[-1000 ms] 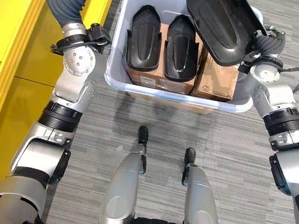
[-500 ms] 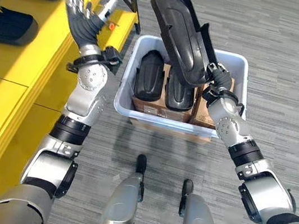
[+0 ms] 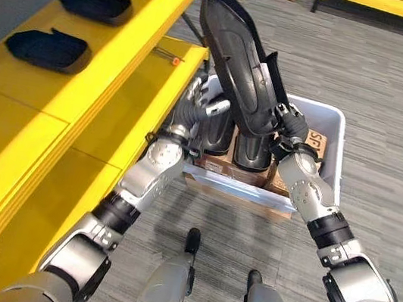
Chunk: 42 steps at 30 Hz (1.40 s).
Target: Move parts from the plastic box to the shelf.
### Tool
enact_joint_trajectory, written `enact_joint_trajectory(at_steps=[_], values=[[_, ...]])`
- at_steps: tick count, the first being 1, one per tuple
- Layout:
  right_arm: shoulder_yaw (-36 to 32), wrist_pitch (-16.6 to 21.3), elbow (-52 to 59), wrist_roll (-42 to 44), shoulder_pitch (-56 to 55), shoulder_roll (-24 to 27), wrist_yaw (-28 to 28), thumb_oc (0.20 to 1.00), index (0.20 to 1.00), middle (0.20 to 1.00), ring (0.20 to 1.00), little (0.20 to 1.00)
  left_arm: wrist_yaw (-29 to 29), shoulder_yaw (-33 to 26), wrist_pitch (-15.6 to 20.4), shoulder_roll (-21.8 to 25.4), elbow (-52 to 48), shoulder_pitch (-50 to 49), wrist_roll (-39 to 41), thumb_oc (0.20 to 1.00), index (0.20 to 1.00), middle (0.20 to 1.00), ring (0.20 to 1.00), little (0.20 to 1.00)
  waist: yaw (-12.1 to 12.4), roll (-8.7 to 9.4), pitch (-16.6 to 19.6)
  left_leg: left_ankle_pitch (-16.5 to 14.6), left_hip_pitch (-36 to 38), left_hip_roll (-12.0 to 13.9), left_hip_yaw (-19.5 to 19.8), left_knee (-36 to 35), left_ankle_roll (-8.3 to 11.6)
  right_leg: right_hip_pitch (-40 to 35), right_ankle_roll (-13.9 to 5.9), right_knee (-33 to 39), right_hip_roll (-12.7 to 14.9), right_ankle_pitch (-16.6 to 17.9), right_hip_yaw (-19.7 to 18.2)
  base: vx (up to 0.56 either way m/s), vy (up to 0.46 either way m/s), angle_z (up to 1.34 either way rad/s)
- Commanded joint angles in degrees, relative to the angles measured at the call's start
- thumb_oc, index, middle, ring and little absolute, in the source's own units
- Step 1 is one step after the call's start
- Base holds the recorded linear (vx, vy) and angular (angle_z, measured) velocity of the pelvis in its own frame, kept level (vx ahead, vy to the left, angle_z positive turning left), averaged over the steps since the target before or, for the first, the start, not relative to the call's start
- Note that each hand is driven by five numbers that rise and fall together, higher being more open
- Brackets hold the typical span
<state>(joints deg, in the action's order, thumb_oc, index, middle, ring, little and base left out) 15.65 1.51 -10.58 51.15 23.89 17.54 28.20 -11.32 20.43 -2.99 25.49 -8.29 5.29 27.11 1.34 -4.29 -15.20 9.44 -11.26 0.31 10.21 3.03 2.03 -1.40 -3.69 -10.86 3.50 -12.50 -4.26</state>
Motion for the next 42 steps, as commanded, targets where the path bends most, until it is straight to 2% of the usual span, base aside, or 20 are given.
enact_joint_trajectory(at_steps=[1,6,7,8,10,11,12,14,17,19,22,23,28,30,34,37,38,39,41,42], values=[[-2.17,1.25,-0.81,-2.86,10.43,-2.07,-2.52,0.200,0.200,0.200,0.200,0.200,6.70,-4.26,6.05,2.72,4.56,7.60,-1.92,1.000,1.000,1.000,1.000,1.000,2.01,3.27,0.46,-11.96,1.52,-1.27,0.05,3.56,-3.20,1.68,1.05,-2.98,-1.51,1.22,-3.63,-0.05,-0.061,0.63],[-5.31,-3.13,-3.15,-3.31,11.75,-0.81,-4.51,0.200,0.200,0.200,0.200,0.200,9.04,-8.18,9.27,4.24,4.42,1.64,-0.04,1.000,1.000,1.000,1.000,1.000,4.81,2.55,1.05,-8.33,-1.07,-0.60,3.60,2.44,-1.63,0.50,4.08,-6.85,-4.43,-2.81,-1.90,-0.06,-0.126,0.18],[-6.26,-4.48,-3.74,-3.38,11.60,-0.18,-4.16,0.200,0.200,0.200,0.200,0.200,12.13,-10.92,11.23,4.18,4.88,-2.03,0.02,1.000,1.000,1.000,1.000,1.000,5.92,2.33,1.66,-4.70,-2.77,0.89,2.55,0.47,0.29,-0.57,5.34,-6.64,-6.18,-3.39,-0.30,-0.04,-0.186,0.66],[-6.73,-3.96,-2.63,-4.74,9.33,0.13,-1.81,0.200,0.200,0.200,0.200,0.200,16.35,-11.47,12.23,3.56,5.39,-2.85,-0.19,1.000,1.000,1.000,1.000,1.000,4.98,2.17,1.80,-3.78,-4.10,2.36,-3.79,0.97,0.97,-1.19,5.35,-5.57,-6.13,-2.57,1.68,-0.05,-0.159,0.71],[-6.86,-3.86,-2.22,-5.00,7.69,0.30,-1.62,0.200,0.200,0.200,0.200,0.200,17.80,-11.37,12.96,3.33,5.87,-2.90,-0.01,1.000,1.000,1.000,1.000,1.000,4.14,2.29,1.82,-4.50,-4.29,3.01,-5.98,2.55,0.98,-1.25,5.36,-5.37,-5.92,-2.28,2.61,-0.08,0.048,1.18],[-6.74,-3.24,-2.21,-4.87,6.31,1.00,-2.46,0.200,0.200,0.200,0.200,0.200,18.95,-11.45,14.09,2.82,5.82,-3.27,-0.28,1.000,1.000,1.000,1.000,1.000,2.87,3.00,1.95,-7.16,-2.61,4.09,-7.26,5.50,0.31,0.11,5.19,-5.86,-4.91,-1.69,3.03,-0.17,0.499,1.38],[-7.48,-3.87,0.23,-6.41,3.73,2.76,-4.01,0.200,0.200,0.200,0.200,0.200,18.83,-10.92,16.16,1.76,4.49,-3.72,-0.92,1.000,1.000,1.000,1.000,1.000,-0.47,4.14,2.47,-11.96,2.65,7.12,-11.43,8.91,-0.98,4.26,4.66,-8.46,-1.64,-0.02,4.03,-0.15,0.516,0.97],[-7.52,-3.92,1.90,-6.33,2.48,3.31,-4.23,0.200,0.200,0.200,0.200,0.200,18.01,-10.43,16.93,1.75,4.15,-2.98,-1.05,1.000,1.000,1.000,1.000,1.000,-2.24,3.65,2.76,-12.46,5.53,8.29,-12.23,7.49,-0.86,6.58,4.10,-10.23,-0.86,0.28,4.00,-0.02,0.470,0.74],[-7.87,-3.44,2.70,-6.97,1.78,3.67,-4.48,0.200,0.200,0.200,0.200,0.200,16.76,-9.52,15.89,1.73,3.41,-1.75,-1.02,1.000,1.000,1.000,1.000,1.000,-2.59,2.49,2.61,-11.97,8.20,7.50,-12.81,3.62,-0.86,6.77,3.15,-10.55,0.05,0.37,5.46,0.09,0.312,0.86],[-8.32,-3.91,3.32,-8.00,1.60,3.55,-5.43,0.200,0.200,0.200,0.200,0.200,15.91,-8.68,15.35,1.59,2.08,-1.12,-1.12,1.000,1.000,1.000,1.000,1.000,-2.00,2.22,2.65,-12.32,8.95,5.42,-13.06,1.88,-1.09,6.03,1.93,-7.52,1.03,2.04,6.63,0.07,0.399,0.31],[-8.23,-4.40,3.99,-9.00,1.87,3.30,-5.93,0.200,0.200,0.200,0.200,0.200,14.91,-8.63,15.07,1.97,1.09,-1.21,-0.39,1.000,1.000,1.000,1.000,1.000,-1.35,2.20,2.42,-12.68,9.10,4.28,-13.57,1.37,-1.45,5.60,1.25,-5.83,1.91,3.04,7.86,0.06,0.327,0.18],[-7.11,-4.84,4.47,-9.57,3.15,2.77,-5.71,0.200,0.200,0.200,0.200,0.200,14.84,-9.31,14.79,2.27,-0.23,-1.73,-0.32,1.000,1.000,1.000,1.000,1.000,0.01,2.60,1.93,-13.48,8.80,3.08,-14.42,2.11,-1.93,4.86,0.51,-3.54,3.10,4.43,9.06,0.05,0.303,0.37],[-5.96,-5.89,3.95,-10.36,5.79,2.00,-5.92,0.200,0.200,0.200,0.200,0.200,16.21,-10.04,14.22,2.52,-1.53,-2.63,0.05,1.000,1.000,1.000,1.000,1.000,1.84,3.28,1.39,-14.78,8.56,2.38,-15.36,3.82,-2.56,3.95,-0.48,-1.22,4.93,6.15,10.51,0.04,0.223,0.12],[-5.06,-6.51,2.53,-9.94,8.78,1.75,-6.71,0.200,0.200,0.200,0.200,0.200,18.05,-9.80,13.25,3.18,-2.26,-3.20,1.15,1.000,1.000,1.000,1.000,1.000,4.02,4.08,1.31,-15.84,7.67,1.60,-15.70,5.80,-3.24,2.32,-2.04,0.78,7.34,7.70,12.11,0.05,0.317,0.07],[-3.41,-7.80,-0.11,-9.40,12.67,0.52,-6.68,0.200,0.200,0.200,0.200,0.200,19.77,-8.29,13.65,4.26,-1.65,-4.23,2.48,1.000,1.000,1.000,1.000,1.000,6.14,4.79,1.57,-17.33,7.44,0.96,-16.40,8.06,-4.23,0.15,-3.33,2.73,10.48,10.63,14.24,0.06,0.286,0.07],[-2.03,-8.62,-2.92,-9.95,15.28,-1.97,-5.20,0.200,0.200,0.200,0.200,0.200,20.40,-7.67,14.25,4.36,-1.12,-5.76,4.14,1.000,1.000,1.000,1.000,1.000,8.94,4.67,2.12,-18.08,8.11,0.61,-18.39,8.55,-5.56,-0.72,-2.51,-0.79,13.55,13.23,20.47,0.06,0.334,-0.09],[-1.75,-8.74,-4.04,-10.27,16.04,-2.78,-4.29,0.200,0.200,0.200,0.200,0.200,21.00,-6.74,14.36,3.99,-0.75,-5.62,4.68,1.000,1.000,1.000,1.000,1.000,9.10,4.48,1.71,-18.58,9.14,-0.13,-17.48,7.73,-6.53,1.44,-2.60,-6.11,13.40,15.22,18.89,0.08,0.298,-0.33],[-1.64,-8.39,-4.46,-9.87,16.11,-2.60,-3.65,0.200,0.200,0.200,0.200,0.200,21.32,-6.01,14.49,3.83,-0.31,-5.38,4.36,1.000,1.000,1.000,1.000,1.000,8.61,4.42,1.64,-18.43,9.46,-0.45,-16.18,7.15,-6.77,2.42,-2.41,-7.01,11.06,13.92,16.33,0.08,0.161,-0.36],[-1.60,-8.22,-4.61,-9.64,16.14,-2.45,-3.44,0.200,0.200,0.200,0.200,0.200,21.43,-5.76,14.63,3.76,-0.09,-5.28,4.34,1.000,1.000,1.000,1.000,1.000,8.43,4.37,1.78,-18.12,9.35,-0.49,-15.71,6.85,-6.78,2.78,-2.24,-6.90,10.00,13.37,15.46,0.08,0.019,0.33],[-1.59,-7.93,-5.67,-7.96,16.34,-1.23,-2.51,0.200,0.200,0.200,0.200,0.200,21.56,-4.12,14.17,3.20,0.21,-5.04,5.12,1.000,1.000,1.000,1.000,1.000,6.90,5.03,1.97,-17.47,10.69,-2.45,-12.12,4.94,-6.81,4.37,-1.85,-2.98,2.84,10.42,10.94,0.21,-0.014,0.58]])
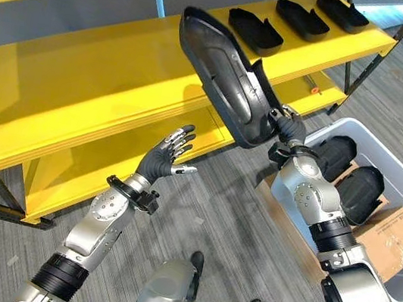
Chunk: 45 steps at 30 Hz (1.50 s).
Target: Move parts from the plastic box to the shelf.
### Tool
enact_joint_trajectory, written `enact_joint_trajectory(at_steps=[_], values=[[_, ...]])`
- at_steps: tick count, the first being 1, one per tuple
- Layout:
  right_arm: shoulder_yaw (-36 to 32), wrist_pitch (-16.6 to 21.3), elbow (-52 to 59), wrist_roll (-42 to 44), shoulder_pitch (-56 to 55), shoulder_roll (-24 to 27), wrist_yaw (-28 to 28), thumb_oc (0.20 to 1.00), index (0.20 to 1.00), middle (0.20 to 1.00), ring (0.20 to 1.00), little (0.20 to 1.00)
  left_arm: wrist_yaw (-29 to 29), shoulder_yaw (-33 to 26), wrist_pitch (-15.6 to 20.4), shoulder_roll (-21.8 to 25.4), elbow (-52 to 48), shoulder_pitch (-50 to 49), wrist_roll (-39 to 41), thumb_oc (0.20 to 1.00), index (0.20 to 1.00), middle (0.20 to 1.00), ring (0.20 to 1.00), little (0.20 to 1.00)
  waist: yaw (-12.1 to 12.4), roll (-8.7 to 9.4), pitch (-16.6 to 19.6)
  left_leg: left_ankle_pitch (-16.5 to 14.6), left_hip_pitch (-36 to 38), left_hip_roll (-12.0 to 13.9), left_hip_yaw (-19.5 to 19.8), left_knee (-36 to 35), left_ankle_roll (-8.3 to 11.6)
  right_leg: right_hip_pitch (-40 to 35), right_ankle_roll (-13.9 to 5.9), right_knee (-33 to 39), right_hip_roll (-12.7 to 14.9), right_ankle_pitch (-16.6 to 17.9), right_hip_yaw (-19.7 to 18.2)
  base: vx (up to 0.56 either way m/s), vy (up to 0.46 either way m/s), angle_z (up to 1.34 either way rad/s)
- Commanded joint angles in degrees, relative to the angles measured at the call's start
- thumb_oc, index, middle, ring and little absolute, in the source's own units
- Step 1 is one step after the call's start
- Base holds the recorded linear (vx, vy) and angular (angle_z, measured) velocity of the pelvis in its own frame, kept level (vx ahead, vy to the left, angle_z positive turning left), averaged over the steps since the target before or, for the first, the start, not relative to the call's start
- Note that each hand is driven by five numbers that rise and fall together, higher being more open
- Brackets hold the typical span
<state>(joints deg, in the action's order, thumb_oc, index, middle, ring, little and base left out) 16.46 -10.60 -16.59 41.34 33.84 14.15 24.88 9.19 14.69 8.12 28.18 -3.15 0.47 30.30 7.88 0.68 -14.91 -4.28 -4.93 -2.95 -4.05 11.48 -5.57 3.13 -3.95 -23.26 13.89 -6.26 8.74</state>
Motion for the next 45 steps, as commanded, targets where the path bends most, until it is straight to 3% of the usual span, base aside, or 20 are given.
enact_joint_trajectory(at_steps=[1,3,5,9,10,17,23,31,34,36,39,40,41,43,45], values=[[-2.74,3.42,-0.06,3.02,6.85,2.58,0.59,0.200,0.200,0.200,0.200,0.200,0.85,2.01,2.51,0.09,-5.24,-0.16,1.58,1.000,1.000,1.000,1.000,1.000,-0.43,0.48,1.66,-3.97,5.94,-0.37,3.41,-4.91,0.73,2.48,-1.95,13.12,-9.08,6.18,-2.67,0.26,-0.026,0.56],[-3.12,3.24,-1.10,2.90,7.52,2.95,-0.56,0.200,0.200,0.200,0.200,0.200,0.20,2.35,2.45,-0.34,-5.21,-0.24,1.32,1.000,1.000,1.000,1.000,1.000,-1.19,0.85,1.38,-4.68,7.57,-1.34,4.46,-5.95,0.47,4.60,-2.55,16.82,-10.09,9.44,-3.23,0.22,-0.072,0.73],[-3.25,3.57,-2.03,4.35,7.87,3.22,-0.43,0.200,0.200,0.200,0.200,0.200,-0.39,4.10,2.64,-0.90,-4.25,0.07,0.97,1.000,1.000,1.000,1.000,1.000,-2.98,1.59,0.92,-5.89,9.93,-3.59,8.69,-6.61,-0.27,8.62,-3.86,21.63,-12.38,16.68,-8.76,0.37,-0.134,0.50],[-3.65,5.54,-1.30,4.80,6.83,3.83,0.43,0.200,0.200,0.200,0.200,0.200,0.77,6.86,2.91,-1.43,-2.85,1.07,-0.52,1.000,1.000,1.000,1.000,1.000,-5.40,1.59,0.20,-6.79,11.05,-5.47,14.82,-6.03,-1.25,10.21,-3.46,22.21,-15.02,18.87,-17.01,0.28,-0.190,0.95],[-3.63,5.69,-0.30,4.86,7.06,4.37,1.49,0.200,0.200,0.200,0.200,0.200,1.16,7.62,2.80,-1.21,-2.83,2.18,-0.56,1.000,1.000,1.000,1.000,1.000,-5.94,1.45,0.29,-6.66,9.76,-5.92,16.91,-4.91,-1.03,10.33,-3.24,21.68,-15.01,18.54,-19.82,0.17,-0.314,1.73],[-3.10,2.82,-2.67,3.84,9.51,4.01,-0.01,0.200,0.200,0.200,0.200,0.200,-0.02,5.33,1.17,-0.11,-5.18,1.40,2.74,1.000,1.000,1.000,1.000,1.000,-3.21,0.87,-0.02,-5.65,7.72,-3.92,17.00,-3.06,1.23,4.51,-0.49,18.34,-14.19,10.75,-16.64,0.20,-0.202,0.63],[-2.80,1.67,-2.09,2.08,9.56,4.20,1.39,0.200,0.200,0.200,0.200,0.200,1.66,4.39,-0.72,-0.74,-6.98,0.27,3.72,1.000,1.000,1.000,1.000,1.000,-2.33,0.93,0.85,-4.53,7.35,-1.42,16.30,-3.09,2.88,1.48,1.21,16.10,-14.43,6.33,-13.91,0.20,-0.131,0.25],[-3.46,1.81,-2.57,1.86,9.64,4.37,4.39,0.200,0.200,0.200,0.200,0.200,4.28,6.74,-4.32,-0.99,-6.62,1.74,2.65,1.000,1.000,1.000,1.000,1.000,-2.95,0.44,0.73,-4.97,5.51,1.28,14.66,0.43,4.19,2.01,2.85,9.24,-14.48,1.17,-11.52,0.14,-0.162,0.21],[-4.27,1.31,-3.24,0.95,8.66,5.49,3.29,0.200,0.200,0.200,0.200,0.200,5.72,8.13,-5.69,-1.18,-6.21,1.84,2.02,1.000,1.000,1.000,1.000,1.000,-4.18,-0.25,1.09,-3.18,4.13,2.15,12.35,5.49,4.94,2.01,4.17,7.65,-14.70,-0.33,-10.49,0.11,-0.139,0.36],[-5.02,1.61,-2.94,-0.49,7.33,6.32,3.95,0.200,0.200,0.200,0.200,0.200,8.38,9.23,-5.98,-1.39,-5.71,2.56,0.87,1.000,1.000,1.000,1.000,1.000,-5.52,-1.14,0.74,0.31,0.42,3.73,8.49,10.13,5.85,2.00,4.90,6.48,-14.61,-1.20,-9.29,0.04,-0.051,0.43],[-5.51,1.27,-1.93,-1.01,6.72,7.13,5.21,0.200,0.200,0.200,0.200,0.200,9.82,10.45,-5.90,-1.05,-5.27,3.17,1.97,1.000,1.000,1.000,1.000,1.000,-7.23,-2.62,0.52,1.79,1.14,7.50,5.65,2.37,7.21,2.82,4.35,4.20,-14.46,-2.88,-8.33,0.08,0.174,0.86],[-5.86,0.72,-2.41,-2.08,7.58,8.28,5.33,0.200,0.200,0.200,0.200,0.200,10.55,12.82,-5.12,-0.28,-5.43,4.40,2.60,1.000,1.000,1.000,1.000,1.000,-8.11,-4.07,-0.25,6.51,0.44,10.89,4.65,-6.16,9.50,2.08,4.01,3.35,-13.20,-4.55,-7.70,0.25,0.464,0.83],[-5.90,0.72,-3.26,-2.70,8.21,8.81,5.42,0.200,0.200,0.200,0.200,0.200,10.36,13.99,-4.41,-0.17,-5.22,5.06,1.95,1.000,1.000,1.000,1.000,1.000,-8.10,-4.41,-0.81,9.49,-1.78,12.04,4.50,-7.13,10.54,0.94,4.10,3.54,-12.69,-5.08,-7.62,0.25,0.455,0.62],[-6.00,1.21,-4.06,-2.35,8.18,9.16,6.07,0.200,0.200,0.200,0.200,0.200,10.34,14.92,-4.56,-0.24,-4.89,6.09,2.90,1.000,1.000,1.000,1.000,1.000,-8.07,-4.62,-1.50,11.36,-4.54,12.22,4.51,-7.13,11.02,-0.59,4.18,4.03,-12.15,-5.56,-7.73,0.20,0.299,0.56],[-6.21,1.41,-4.76,-2.44,8.31,9.04,6.15,0.200,0.200,0.200,0.200,0.200,9.37,15.34,-4.83,-0.42,-4.37,6.94,3.08,1.000,1.000,1.000,1.000,1.000,-8.45,-4.74,-1.58,10.36,-5.00,11.94,3.16,-6.62,10.60,-1.30,4.00,4.17,-11.41,-6.00,-7.56,0.26,0.361,-0.02]])
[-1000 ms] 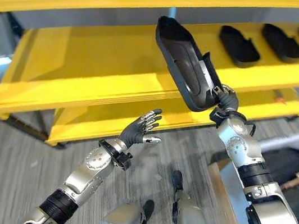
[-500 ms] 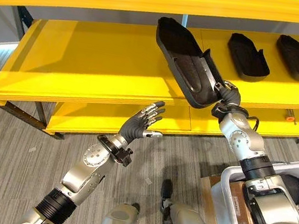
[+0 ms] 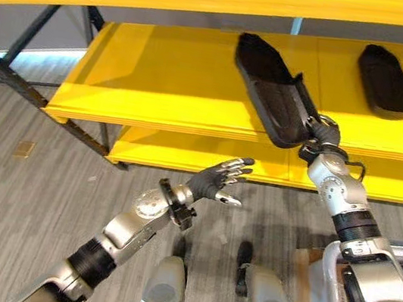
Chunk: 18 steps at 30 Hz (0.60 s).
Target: Move parts from the plastic box to the shelf.
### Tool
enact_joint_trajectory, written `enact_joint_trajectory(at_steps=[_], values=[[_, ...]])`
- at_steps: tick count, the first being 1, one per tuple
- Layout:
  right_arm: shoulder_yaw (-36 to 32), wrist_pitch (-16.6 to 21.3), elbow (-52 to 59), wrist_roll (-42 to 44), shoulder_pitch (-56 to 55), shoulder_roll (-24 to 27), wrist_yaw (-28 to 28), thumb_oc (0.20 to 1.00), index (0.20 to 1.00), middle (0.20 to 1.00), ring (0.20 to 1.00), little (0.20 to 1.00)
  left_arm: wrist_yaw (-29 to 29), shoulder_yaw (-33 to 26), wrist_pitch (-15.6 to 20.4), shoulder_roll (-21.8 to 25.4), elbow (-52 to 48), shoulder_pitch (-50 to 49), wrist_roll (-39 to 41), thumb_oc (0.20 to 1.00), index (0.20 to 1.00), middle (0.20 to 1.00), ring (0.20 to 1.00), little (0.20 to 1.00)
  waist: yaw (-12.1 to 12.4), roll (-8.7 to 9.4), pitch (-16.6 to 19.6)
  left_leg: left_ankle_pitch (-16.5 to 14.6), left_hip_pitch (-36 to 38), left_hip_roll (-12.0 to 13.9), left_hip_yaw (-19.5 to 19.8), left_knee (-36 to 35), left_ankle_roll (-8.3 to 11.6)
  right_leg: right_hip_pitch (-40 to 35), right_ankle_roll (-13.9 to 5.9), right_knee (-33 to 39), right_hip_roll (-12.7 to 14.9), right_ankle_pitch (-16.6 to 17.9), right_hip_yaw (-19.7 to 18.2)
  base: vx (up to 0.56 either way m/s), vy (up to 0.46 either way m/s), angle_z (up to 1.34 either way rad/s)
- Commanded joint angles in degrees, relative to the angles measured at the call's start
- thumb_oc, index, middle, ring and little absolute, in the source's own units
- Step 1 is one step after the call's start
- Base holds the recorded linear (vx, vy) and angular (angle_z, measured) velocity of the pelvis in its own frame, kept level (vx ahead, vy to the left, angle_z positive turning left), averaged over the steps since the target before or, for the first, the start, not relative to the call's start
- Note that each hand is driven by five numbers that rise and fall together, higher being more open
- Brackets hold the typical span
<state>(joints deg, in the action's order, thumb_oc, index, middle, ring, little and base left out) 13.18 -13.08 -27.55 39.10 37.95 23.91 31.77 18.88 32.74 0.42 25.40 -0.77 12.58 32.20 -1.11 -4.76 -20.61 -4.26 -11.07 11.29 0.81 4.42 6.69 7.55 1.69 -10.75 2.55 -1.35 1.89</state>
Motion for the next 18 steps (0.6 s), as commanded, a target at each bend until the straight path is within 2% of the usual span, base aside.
enact_joint_trajectory(at_steps=[1,7,12,15,17,18], values=[[-3.16,3.81,6.73,0.33,3.44,-0.87,-0.25,0.200,0.200,0.200,0.200,0.200,-1.28,-2.78,1.88,2.36,-6.26,-4.87,1.91,1.000,1.000,1.000,1.000,1.000,0.15,0.83,4.37,9.11,1.83,-2.87,-2.72,1.09,-2.01,-5.65,-2.09,-8.09,0.53,-10.49,-0.51,0.28,0.344,-0.40],[-4.76,6.12,7.02,0.13,3.23,-1.43,2.89,0.200,0.200,0.200,0.200,0.200,-4.62,-2.25,-0.57,3.02,-6.68,-5.58,0.82,1.000,1.000,1.000,1.000,1.000,0.68,2.51,4.54,1.97,5.50,-8.03,-5.04,3.61,-5.95,-4.70,-5.57,-2.16,3.26,-4.67,-1.69,0.23,0.216,-0.48],[-7.17,7.89,2.36,1.27,9.34,2.01,3.21,0.200,0.200,0.200,0.200,0.200,-5.39,-1.98,-1.09,5.91,-8.39,-6.21,1.28,1.000,1.000,1.000,1.000,1.000,2.76,2.74,2.63,0.87,5.40,-8.59,-6.45,3.44,-6.93,-4.20,-7.52,0.92,4.75,-2.63,-1.76,0.05,0.043,-0.10],[-8.13,8.66,-2.27,0.56,12.60,4.90,1.74,0.200,0.200,0.200,0.200,0.200,-5.29,-2.34,-0.90,7.38,-9.37,-7.12,0.84,1.000,1.000,1.000,1.000,1.000,4.13,3.02,2.29,0.40,4.87,-8.69,-6.04,4.33,-6.81,-5.03,-7.88,2.21,5.17,-2.33,-1.59,0.07,0.028,0.14],[-8.26,8.76,-3.88,1.04,14.02,6.82,0.69,0.200,0.200,0.200,0.200,0.200,-4.63,-2.64,0.22,8.37,-9.90,-7.60,0.87,1.000,1.000,1.000,1.000,1.000,4.72,3.21,1.91,-0.20,4.01,-8.86,-5.64,5.76,-6.68,-5.17,-8.05,2.20,5.54,-2.47,-1.61,0.03,0.127,-0.08],[-8.40,8.15,-5.87,1.37,15.56,8.59,0.63,0.200,0.200,0.200,0.200,0.200,-3.55,-3.04,0.44,9.30,-11.90,-7.80,1.94,1.000,1.000,1.000,1.000,1.000,5.58,3.34,1.34,-1.84,2.20,-9.48,-5.31,9.40,-7.37,-5.26,-8.12,0.38,6.48,-3.42,-0.68,0.05,0.207,-0.12]])
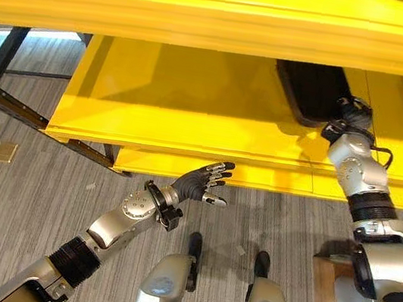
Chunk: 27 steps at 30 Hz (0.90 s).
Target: Move parts from the plastic box to the shelf.
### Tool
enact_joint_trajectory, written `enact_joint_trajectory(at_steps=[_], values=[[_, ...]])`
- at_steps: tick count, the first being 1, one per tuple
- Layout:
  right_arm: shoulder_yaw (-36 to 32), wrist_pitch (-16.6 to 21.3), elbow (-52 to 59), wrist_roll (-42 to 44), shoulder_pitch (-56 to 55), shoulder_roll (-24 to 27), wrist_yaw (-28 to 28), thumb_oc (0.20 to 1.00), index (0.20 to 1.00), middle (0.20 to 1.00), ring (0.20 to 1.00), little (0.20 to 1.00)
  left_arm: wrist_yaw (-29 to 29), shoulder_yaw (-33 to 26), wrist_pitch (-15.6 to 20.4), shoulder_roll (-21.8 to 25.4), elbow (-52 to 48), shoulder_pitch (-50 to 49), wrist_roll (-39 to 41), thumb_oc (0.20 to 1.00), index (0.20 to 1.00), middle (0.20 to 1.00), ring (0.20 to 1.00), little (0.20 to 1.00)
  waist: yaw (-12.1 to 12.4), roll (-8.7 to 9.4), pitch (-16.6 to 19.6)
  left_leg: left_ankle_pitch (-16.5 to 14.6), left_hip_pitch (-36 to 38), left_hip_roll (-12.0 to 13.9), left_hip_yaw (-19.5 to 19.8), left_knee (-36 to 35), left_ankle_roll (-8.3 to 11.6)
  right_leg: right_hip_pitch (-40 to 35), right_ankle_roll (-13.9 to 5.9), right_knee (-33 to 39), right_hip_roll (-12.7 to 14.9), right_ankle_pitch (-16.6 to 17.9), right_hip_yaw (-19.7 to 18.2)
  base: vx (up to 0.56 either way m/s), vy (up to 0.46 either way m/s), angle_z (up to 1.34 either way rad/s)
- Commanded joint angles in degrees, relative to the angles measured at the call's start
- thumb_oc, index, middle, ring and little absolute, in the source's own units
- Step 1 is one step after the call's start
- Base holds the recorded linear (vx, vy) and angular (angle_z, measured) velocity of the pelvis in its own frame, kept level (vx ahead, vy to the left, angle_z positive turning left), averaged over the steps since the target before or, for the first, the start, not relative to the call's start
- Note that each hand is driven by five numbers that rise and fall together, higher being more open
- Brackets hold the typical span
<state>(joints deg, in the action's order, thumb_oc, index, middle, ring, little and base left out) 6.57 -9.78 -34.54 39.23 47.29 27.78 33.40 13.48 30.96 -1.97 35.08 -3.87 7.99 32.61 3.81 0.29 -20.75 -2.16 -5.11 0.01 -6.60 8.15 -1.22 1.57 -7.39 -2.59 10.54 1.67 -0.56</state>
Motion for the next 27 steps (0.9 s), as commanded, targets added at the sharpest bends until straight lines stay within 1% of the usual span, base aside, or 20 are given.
enact_joint_trajectory(at_steps=[1,2,3,4,5,6,7,8,9,10,11,13,16,21,22,23,24,27], values=[[-1.88,5.61,-0.35,1.59,6.52,4.98,-0.54,0.200,0.200,0.200,0.200,0.200,2.08,-1.38,2.49,-0.03,-9.26,-3.33,1.98,1.000,1.000,1.000,1.000,1.000,1.23,-1.75,1.31,-4.82,-4.22,1.46,2.04,7.05,-0.20,0.89,0.95,-9.82,-1.07,-7.08,3.00,0.05,0.230,-0.10],[-2.16,6.54,-1.23,2.07,6.45,4.86,-0.14,0.200,0.200,0.200,0.200,0.200,1.59,-1.45,2.22,0.14,-9.34,-3.37,3.19,1.000,1.000,1.000,1.000,1.000,1.62,-2.05,0.99,-5.39,-4.18,1.36,2.02,7.74,-1.08,2.24,1.05,-14.12,-0.38,-6.73,4.47,0.02,0.139,-0.07],[-2.77,7.30,-1.72,1.91,6.03,4.52,-0.40,0.200,0.200,0.200,0.200,0.200,1.05,-1.42,1.94,0.22,-9.58,-3.14,4.11,1.000,1.000,1.000,1.000,1.000,1.80,-2.47,0.04,-6.32,-3.74,1.22,1.96,8.57,-2.10,6.19,1.02,-23.01,0.64,-4.80,5.76,0.02,0.101,-0.21],[-3.63,7.14,-1.29,0.57,5.77,4.00,0.40,0.200,0.200,0.200,0.200,0.200,-0.19,-1.48,0.42,-0.20,-10.66,-2.42,4.37,1.000,1.000,1.000,1.000,1.000,1.11,-2.82,-1.42,-6.65,-3.61,0.84,2.35,9.37,-2.67,12.25,1.46,-26.62,1.21,-1.33,4.11,0.06,-0.010,-0.46],[-3.72,6.61,-1.39,0.45,6.00,4.06,0.47,0.200,0.200,0.200,0.200,0.200,-1.26,-1.06,0.68,-0.45,-10.34,-2.24,4.73,1.000,1.000,1.000,1.000,1.000,0.21,-2.48,-2.12,-7.27,-3.23,0.52,2.66,9.59,-2.32,14.24,0.95,-22.83,1.09,0.84,2.27,0.13,-0.152,-0.43],[-3.35,6.22,-2.33,0.15,6.67,4.29,1.09,0.200,0.200,0.200,0.200,0.200,-2.34,-0.50,1.25,-0.53,-9.85,-2.05,5.77,1.000,1.000,1.000,1.000,1.000,-0.88,-1.92,-2.59,-8.14,-2.31,0.14,3.18,9.29,-2.06,15.13,0.04,-17.57,0.02,2.29,0.03,0.16,-0.226,-0.24],[-2.93,6.30,-3.47,0.30,7.44,4.53,1.39,0.200,0.200,0.200,0.200,0.200,-3.04,-0.05,1.75,-0.48,-9.70,-1.73,5.53,1.000,1.000,1.000,1.000,1.000,-1.51,-1.63,-2.78,-8.97,-1.52,-0.02,3.60,9.04,-2.21,14.16,-0.88,-13.96,-1.01,2.41,-1.42,0.13,-0.199,-0.01],[-2.81,6.53,-4.49,0.66,8.01,4.72,1.30,0.200,0.200,0.200,0.200,0.200,-3.30,0.24,2.00,-0.39,-9.73,-1.37,4.94,1.000,1.000,1.000,1.000,1.000,-1.69,-1.46,-2.91,-9.29,-1.34,-0.06,4.10,9.16,-2.36,13.41,-1.24,-12.42,-1.22,2.25,-2.04,0.03,-0.250,0.22],[-2.55,7.15,-6.02,0.57,8.90,4.71,1.73,0.200,0.200,0.200,0.200,0.200,-3.50,0.75,2.78,-0.26,-9.13,-0.70,4.37,1.000,1.000,1.000,1.000,1.000,-1.32,-1.16,-2.93,-9.14,-2.21,0.09,4.48,9.81,-2.25,12.50,-1.26,-11.05,-1.16,1.98,-2.04,-0.12,-0.350,0.45],[-1.75,7.96,-8.02,2.24,10.21,5.55,1.68,0.200,0.200,0.200,0.200,0.200,-4.44,1.38,4.19,0.27,-8.22,0.61,3.38,1.000,1.000,1.000,1.000,1.000,-0.47,-1.06,-3.22,-8.42,-3.96,0.64,4.45,10.46,-1.62,11.36,-1.43,-10.24,-1.29,0.98,-0.55,-0.27,-0.387,0.72],[-0.41,8.76,-9.56,3.50,11.82,6.58,2.33,0.200,0.200,0.200,0.200,0.200,-5.82,1.91,5.55,0.55,-7.62,2.04,4.88,1.000,1.000,1.000,1.000,1.000,0.13,-1.24,-4.20,-7.34,-5.30,1.22,4.73,10.58,-0.84,11.31,-1.15,-10.95,-1.53,-0.10,0.44,-0.32,-0.272,0.59],[1.12,8.50,-10.54,3.91,14.00,8.31,1.66,0.200,0.200,0.200,0.200,0.200,-6.56,1.61,6.73,-0.46,-8.08,2.17,4.72,1.000,1.000,1.000,1.000,1.000,0.55,-2.21,-5.42,-5.48,-5.62,1.94,5.14,8.61,0.63,10.89,-0.39,-10.78,-1.81,-1.61,1.97,-0.19,-0.051,0.29],[1.60,8.28,-10.79,4.41,14.43,8.65,0.97,0.200,0.200,0.200,0.200,0.200,-7.44,1.17,6.94,-1.23,-8.30,1.62,4.85,1.000,1.000,1.000,1.000,1.000,0.36,-2.70,-5.86,-4.83,-5.61,2.08,5.08,7.48,1.26,11.15,-0.04,-10.82,-1.76,-2.14,2.31,-0.06,0.042,0.00],[1.88,9.25,-11.15,4.10,15.22,7.80,0.09,0.200,0.200,0.200,0.200,0.200,-7.70,0.79,7.44,-1.87,-8.05,1.29,3.82,1.000,1.000,1.000,1.000,1.000,0.32,-2.90,-6.74,-4.76,-6.25,2.28,4.67,7.46,1.34,12.36,0.35,-11.66,-1.67,-2.61,2.27,-0.03,0.029,-0.06],[2.04,9.76,-11.22,3.82,15.68,7.26,0.58,0.200,0.200,0.200,0.200,0.200,-8.24,0.83,7.23,-1.93,-8.13,1.54,3.74,1.000,1.000,1.000,1.000,1.000,0.44,-2.90,-7.08,-4.79,-6.49,2.32,4.61,7.60,1.33,12.52,0.45,-11.79,-1.72,-2.73,2.33,-0.01,0.006,-0.04],[2.06,10.15,-11.03,5.28,15.91,6.27,1.87,0.200,0.200,0.200,0.200,0.200,-8.84,0.76,7.11,-2.02,-7.93,1.83,3.84,1.000,1.000,1.000,1.000,1.000,0.55,-2.80,-7.39,-4.79,-6.77,2.34,4.60,7.72,1.23,12.65,0.51,-11.88,-1.87,-2.79,2.23,0.02,-0.032,0.00],[1.89,11.08,-11.42,6.49,16.33,5.20,4.06,0.200,0.200,0.200,0.200,0.200,-9.12,0.46,6.81,-2.05,-7.38,2.15,3.97,1.000,1.000,1.000,1.000,1.000,0.78,-2.63,-7.71,-4.79,-7.22,2.35,4.68,7.81,1.17,12.73,0.73,-11.81,-2.21,-2.96,2.03,0.03,-0.043,0.01],[1.44,12.01,-12.11,8.96,16.62,4.37,5.36,0.200,0.200,0.200,0.200,0.200,-9.79,0.39,6.82,-2.37,-6.70,2.80,4.00,1.000,1.000,1.000,1.000,1.000,0.91,-2.55,-8.21,-4.79,-7.92,2.24,4.81,7.94,1.15,12.99,0.93,-11.76,-2.45,-3.09,1.89,0.02,-0.034,-0.01]])
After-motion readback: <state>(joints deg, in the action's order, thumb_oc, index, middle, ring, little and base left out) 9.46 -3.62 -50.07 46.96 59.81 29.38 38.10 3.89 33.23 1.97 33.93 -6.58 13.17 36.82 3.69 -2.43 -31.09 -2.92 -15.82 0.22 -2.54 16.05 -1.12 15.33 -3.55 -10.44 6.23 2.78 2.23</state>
